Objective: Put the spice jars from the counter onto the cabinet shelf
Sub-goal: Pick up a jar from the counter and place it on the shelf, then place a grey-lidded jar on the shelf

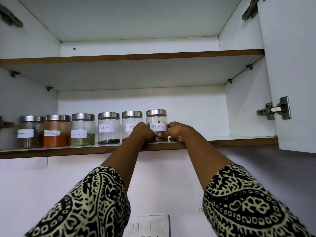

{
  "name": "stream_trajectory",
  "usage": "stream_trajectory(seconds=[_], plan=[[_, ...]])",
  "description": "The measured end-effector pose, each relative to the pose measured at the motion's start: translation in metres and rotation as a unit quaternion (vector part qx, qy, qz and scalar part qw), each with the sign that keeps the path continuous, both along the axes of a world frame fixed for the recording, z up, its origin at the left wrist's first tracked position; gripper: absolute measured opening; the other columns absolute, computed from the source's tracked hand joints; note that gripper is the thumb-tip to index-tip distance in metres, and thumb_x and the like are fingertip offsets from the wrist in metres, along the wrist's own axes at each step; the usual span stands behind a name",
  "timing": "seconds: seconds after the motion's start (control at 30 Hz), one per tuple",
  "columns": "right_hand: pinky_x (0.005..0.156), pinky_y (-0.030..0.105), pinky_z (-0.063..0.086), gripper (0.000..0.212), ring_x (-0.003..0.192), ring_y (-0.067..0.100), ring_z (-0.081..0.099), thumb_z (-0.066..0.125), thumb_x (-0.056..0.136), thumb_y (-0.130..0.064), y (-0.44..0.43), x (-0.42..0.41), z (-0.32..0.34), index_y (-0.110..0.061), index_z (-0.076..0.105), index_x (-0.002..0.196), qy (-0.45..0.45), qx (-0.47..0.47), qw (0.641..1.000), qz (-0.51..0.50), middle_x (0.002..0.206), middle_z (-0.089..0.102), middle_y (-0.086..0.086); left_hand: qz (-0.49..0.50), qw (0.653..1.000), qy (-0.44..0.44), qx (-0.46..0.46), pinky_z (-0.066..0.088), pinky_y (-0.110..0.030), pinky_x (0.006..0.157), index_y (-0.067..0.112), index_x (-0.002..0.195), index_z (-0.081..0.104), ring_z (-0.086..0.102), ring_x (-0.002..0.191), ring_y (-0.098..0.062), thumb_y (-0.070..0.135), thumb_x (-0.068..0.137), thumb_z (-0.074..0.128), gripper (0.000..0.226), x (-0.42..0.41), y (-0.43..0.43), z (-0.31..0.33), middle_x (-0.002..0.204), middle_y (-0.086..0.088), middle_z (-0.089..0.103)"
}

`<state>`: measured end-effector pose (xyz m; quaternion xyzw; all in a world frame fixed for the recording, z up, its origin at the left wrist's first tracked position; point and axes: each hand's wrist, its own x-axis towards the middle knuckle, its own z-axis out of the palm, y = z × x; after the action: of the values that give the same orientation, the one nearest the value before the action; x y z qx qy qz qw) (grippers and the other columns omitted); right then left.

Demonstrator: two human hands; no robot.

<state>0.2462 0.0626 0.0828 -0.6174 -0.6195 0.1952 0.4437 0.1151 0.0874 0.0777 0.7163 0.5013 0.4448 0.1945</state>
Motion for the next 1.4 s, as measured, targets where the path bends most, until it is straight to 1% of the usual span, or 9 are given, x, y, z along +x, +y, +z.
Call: stream_trajectory(seconds=[0.27, 0.4, 0.53, 0.73, 0.87, 0.97, 1.17, 1.3, 1.4], plan=[[0.088, 0.03, 0.041, 0.061, 0.112, 0.027, 0.054, 0.074, 0.078, -0.02, -0.066, -0.022, -0.008, 0.002, 0.047, 0.128, -0.093, 0.054, 0.991, -0.082, 0.121, 0.056, 0.015, 0.087, 0.985, 0.048, 0.14, 0.045, -0.03, 0.069, 0.006, 0.101, 0.063, 0.064, 0.092, -0.029, 0.012, 0.083, 0.066, 0.019, -0.004, -0.035, -0.019, 0.102, -0.013, 0.069], [0.091, 0.027, 0.042, 0.058, 0.119, 0.025, 0.054, 0.072, 0.08, -0.017, -0.108, -0.036, -0.045, -0.007, 0.048, 0.131, -0.088, 0.174, 0.978, -0.081, 0.131, 0.056, 0.012, 0.008, 0.97, -0.004, 0.243, 0.047, -0.034, 0.093, 0.01, 0.128, 0.057, 0.06, 0.112, -0.028, 0.009, 0.086, 0.06, 0.042, -0.016, -0.07, -0.056, 0.124, -0.011, 0.064], [0.093, 0.017, 0.037, 0.06, 0.123, 0.018, 0.052, 0.072, 0.08, -0.014, -0.154, -0.053, -0.107, -0.01, 0.048, 0.134, -0.042, 0.219, 0.972, -0.07, 0.133, 0.056, 0.006, -0.047, 0.953, -0.033, 0.297, 0.047, -0.038, 0.097, 0.014, 0.124, 0.06, 0.058, 0.115, -0.024, 0.018, 0.085, 0.064, 0.039, -0.039, -0.104, -0.114, 0.122, -0.005, 0.066], [0.088, 0.016, 0.046, 0.044, 0.102, 0.007, 0.061, 0.069, 0.083, -0.019, -0.209, -0.081, -0.221, -0.018, 0.057, 0.125, 0.031, 0.15, 0.986, -0.071, 0.119, 0.065, -0.003, -0.128, 0.971, -0.076, 0.186, 0.048, -0.031, 0.095, 0.023, 0.119, 0.063, 0.058, 0.114, -0.012, 0.025, 0.087, 0.064, 0.032, -0.071, -0.154, -0.219, 0.121, 0.006, 0.065], [0.08, 0.005, 0.047, 0.039, 0.089, 0.005, 0.064, 0.071, 0.081, -0.011, -0.244, -0.095, -0.318, -0.014, 0.061, 0.119, 0.088, 0.044, 0.993, -0.061, 0.102, 0.069, -0.003, -0.211, 0.975, -0.041, 0.063, 0.046, -0.011, 0.087, 0.023, 0.114, 0.066, 0.061, 0.103, -0.005, 0.018, 0.085, 0.068, 0.029, -0.093, -0.191, -0.316, 0.108, 0.012, 0.066], [0.089, 0.024, 0.053, 0.042, 0.096, 0.015, 0.067, 0.073, 0.078, -0.009, -0.265, -0.097, -0.387, -0.01, 0.061, 0.118, 0.111, -0.046, 0.99, -0.068, 0.105, 0.071, 0.005, -0.24, 0.971, -0.005, -0.02, 0.049, -0.021, 0.093, 0.02, 0.113, 0.067, 0.062, 0.102, -0.005, 0.013, 0.083, 0.07, 0.031, -0.105, -0.216, -0.389, 0.111, 0.009, 0.067], [0.084, 0.016, 0.051, 0.039, 0.096, 0.014, 0.064, 0.07, 0.078, -0.007, -0.309, -0.107, -0.501, -0.01, 0.061, 0.116, 0.079, -0.229, 0.963, -0.116, 0.105, 0.069, 0.003, -0.25, 0.946, 0.088, -0.189, 0.043, -0.018, 0.096, 0.018, 0.129, 0.054, 0.055, 0.111, -0.005, 0.019, 0.081, 0.072, 0.052, -0.138, -0.249, -0.495, 0.125, 0.003, 0.061], [0.096, 0.028, 0.047, 0.052, 0.111, 0.019, 0.06, 0.074, 0.075, -0.014, -0.326, -0.111, -0.56, -0.011, 0.056, 0.123, 0.051, -0.363, 0.921, -0.129, 0.119, 0.065, 0.007, -0.257, 0.926, 0.133, -0.24, 0.03, -0.019, 0.104, 0.013, 0.144, 0.032, 0.04, 0.132, -0.014, 0.02, 0.073, 0.079, 0.085, -0.149, -0.259, -0.535, 0.145, 0.0, 0.041], [0.102, 0.031, 0.043, 0.069, 0.127, 0.024, 0.05, 0.074, 0.075, -0.01, -0.323, -0.12, -0.582, -0.008, 0.041, 0.136, 0.103, -0.362, 0.92, -0.11, 0.137, 0.052, 0.009, -0.264, 0.924, 0.095, -0.259, 0.023, -0.001, 0.095, 0.014, 0.144, 0.028, 0.035, 0.127, -0.005, 0.028, 0.062, 0.079, 0.097, -0.144, -0.261, -0.545, 0.135, 0.012, 0.037]])
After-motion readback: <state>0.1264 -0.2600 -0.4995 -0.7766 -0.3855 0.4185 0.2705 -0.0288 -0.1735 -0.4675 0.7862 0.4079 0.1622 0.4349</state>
